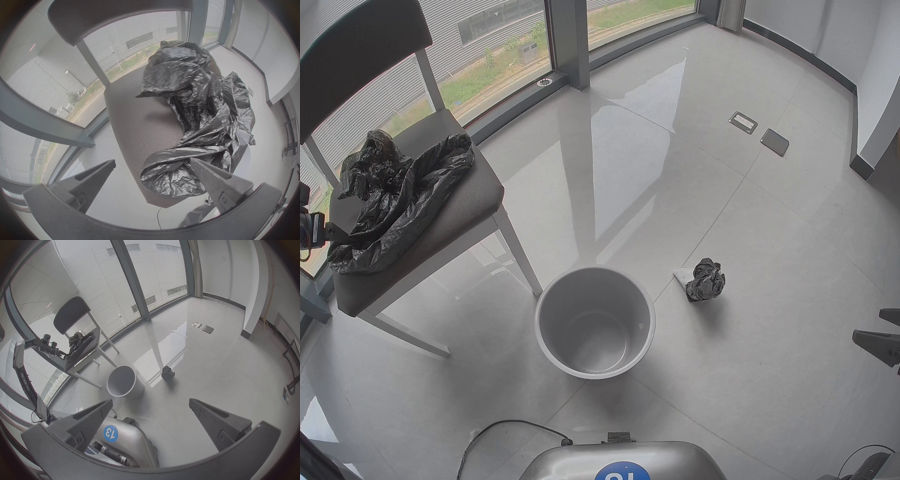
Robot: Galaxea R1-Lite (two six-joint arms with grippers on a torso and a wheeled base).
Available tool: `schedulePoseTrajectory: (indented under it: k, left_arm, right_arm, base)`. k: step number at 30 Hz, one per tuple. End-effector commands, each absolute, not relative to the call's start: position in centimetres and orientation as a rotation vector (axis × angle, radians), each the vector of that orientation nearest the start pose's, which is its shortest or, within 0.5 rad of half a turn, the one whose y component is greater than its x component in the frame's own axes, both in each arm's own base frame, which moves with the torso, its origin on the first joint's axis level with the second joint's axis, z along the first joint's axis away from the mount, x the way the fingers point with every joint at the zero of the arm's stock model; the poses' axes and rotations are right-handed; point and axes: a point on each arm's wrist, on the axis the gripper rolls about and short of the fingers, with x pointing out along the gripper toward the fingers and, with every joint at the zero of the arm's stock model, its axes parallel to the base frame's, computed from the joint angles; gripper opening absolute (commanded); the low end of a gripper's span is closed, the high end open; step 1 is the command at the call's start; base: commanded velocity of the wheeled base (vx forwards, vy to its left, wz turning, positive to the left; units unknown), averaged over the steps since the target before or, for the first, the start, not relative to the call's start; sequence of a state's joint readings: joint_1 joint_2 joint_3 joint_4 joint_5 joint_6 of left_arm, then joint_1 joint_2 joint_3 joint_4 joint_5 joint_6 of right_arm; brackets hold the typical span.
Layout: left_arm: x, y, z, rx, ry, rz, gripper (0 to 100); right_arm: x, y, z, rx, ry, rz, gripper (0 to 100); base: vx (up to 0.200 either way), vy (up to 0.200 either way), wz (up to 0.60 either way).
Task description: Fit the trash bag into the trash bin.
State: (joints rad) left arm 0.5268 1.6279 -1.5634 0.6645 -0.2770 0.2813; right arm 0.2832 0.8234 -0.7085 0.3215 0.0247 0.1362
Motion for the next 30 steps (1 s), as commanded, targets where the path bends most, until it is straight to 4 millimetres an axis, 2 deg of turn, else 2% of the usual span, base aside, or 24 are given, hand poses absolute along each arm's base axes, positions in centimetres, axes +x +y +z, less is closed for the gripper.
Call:
schedulePoseTrajectory:
  k: [1, 12, 17, 22, 26, 30]
  left_arm:
    - [22.5, 11.1, 30.2, 0.034, 0.626, 0.108, 100]
    - [23.3, 11.7, 29.8, 0.071, 0.628, 0.138, 100]
    - [24.8, 12.7, 28.2, 0.038, 0.720, 0.186, 100]
    - [25.4, 13.1, 28.1, 0.033, 0.718, 0.194, 100]
    - [27.0, 14.0, 27.8, 0.025, 0.722, 0.200, 100]
    - [27.6, 14.9, 27.8, 0.024, 0.728, 0.232, 100]
  right_arm:
    - [6.4, 1.9, 23.1, 0.079, 0.449, 0.270, 100]
    - [6.5, 1.9, 23.1, 0.076, 0.453, 0.272, 100]
    - [6.6, 2.0, 23.1, 0.075, 0.456, 0.272, 100]
    - [6.5, 2.0, 23.1, 0.075, 0.456, 0.272, 100]
    - [6.3, 1.9, 23.0, 0.070, 0.487, 0.270, 100]
    - [6.3, 1.9, 23.0, 0.069, 0.491, 0.270, 100]
  base:
    - [0.000, 0.000, 0.00]
    - [0.000, 0.000, 0.00]
    - [0.000, 0.000, 0.00]
    - [0.000, 0.000, 0.00]
    - [0.000, 0.000, 0.00]
    - [0.000, 0.000, 0.00]
